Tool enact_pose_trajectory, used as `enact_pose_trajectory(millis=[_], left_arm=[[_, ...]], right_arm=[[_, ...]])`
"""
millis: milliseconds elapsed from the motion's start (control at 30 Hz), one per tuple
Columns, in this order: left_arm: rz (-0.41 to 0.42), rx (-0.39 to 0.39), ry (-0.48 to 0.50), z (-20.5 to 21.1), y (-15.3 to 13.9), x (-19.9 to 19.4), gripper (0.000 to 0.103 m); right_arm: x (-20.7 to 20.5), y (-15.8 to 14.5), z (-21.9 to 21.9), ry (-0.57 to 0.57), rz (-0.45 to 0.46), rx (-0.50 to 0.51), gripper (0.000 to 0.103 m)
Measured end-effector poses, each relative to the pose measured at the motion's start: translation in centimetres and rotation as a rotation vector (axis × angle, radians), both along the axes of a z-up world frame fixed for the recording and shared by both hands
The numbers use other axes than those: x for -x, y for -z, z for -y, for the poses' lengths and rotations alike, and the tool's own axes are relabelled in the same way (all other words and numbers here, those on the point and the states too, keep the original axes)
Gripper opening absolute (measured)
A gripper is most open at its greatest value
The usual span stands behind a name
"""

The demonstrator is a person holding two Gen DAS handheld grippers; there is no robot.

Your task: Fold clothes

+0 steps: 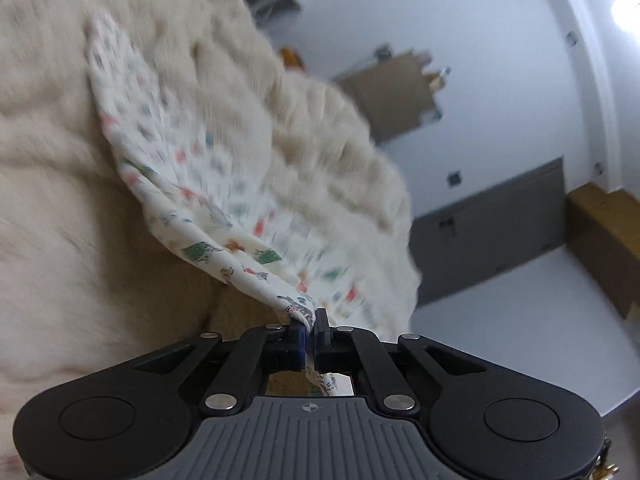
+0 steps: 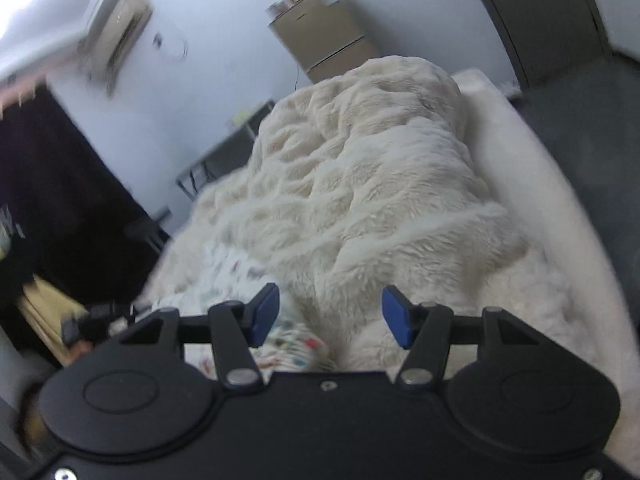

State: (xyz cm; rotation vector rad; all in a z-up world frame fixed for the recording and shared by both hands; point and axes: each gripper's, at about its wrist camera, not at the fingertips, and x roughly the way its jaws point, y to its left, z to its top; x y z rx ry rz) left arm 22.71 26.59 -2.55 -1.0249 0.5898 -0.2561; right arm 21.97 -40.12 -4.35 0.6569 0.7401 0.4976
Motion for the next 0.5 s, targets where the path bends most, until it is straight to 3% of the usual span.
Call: enact_pose_trajectory(millis=[67,200,433,467,500], left_arm=[[-0.037,-0.025,0.01,-0.1,0.2,0.2,0.001],[-0.069,0.031,0.009,-0.2,2.0,0.3,0.001],[-0.06,0.041,0.033,-0.6,1.9,-0.2,0.001],[-0.059,0.049,0.035,-0.6,1.9,-0.3,0.001],[-0.058,0.055,0.036,-0.6,1.9,-0.3,0.001]], right_arm=[[-0.6,1.2,0.8,0.004,-0.041,-0.071,0.056],[-2.3,3.5,2.0,0.003,-0.116,-0.214,0.057],[-7.3,6.6,0.6,-0.053,-0.196,-0.47,0.055],[-8.0,7.1,0.4,-0.061,-0.207,-0.507,0.054],[-8.7,7.5,0.2,-0.068,-0.218,-0.543,0.038]])
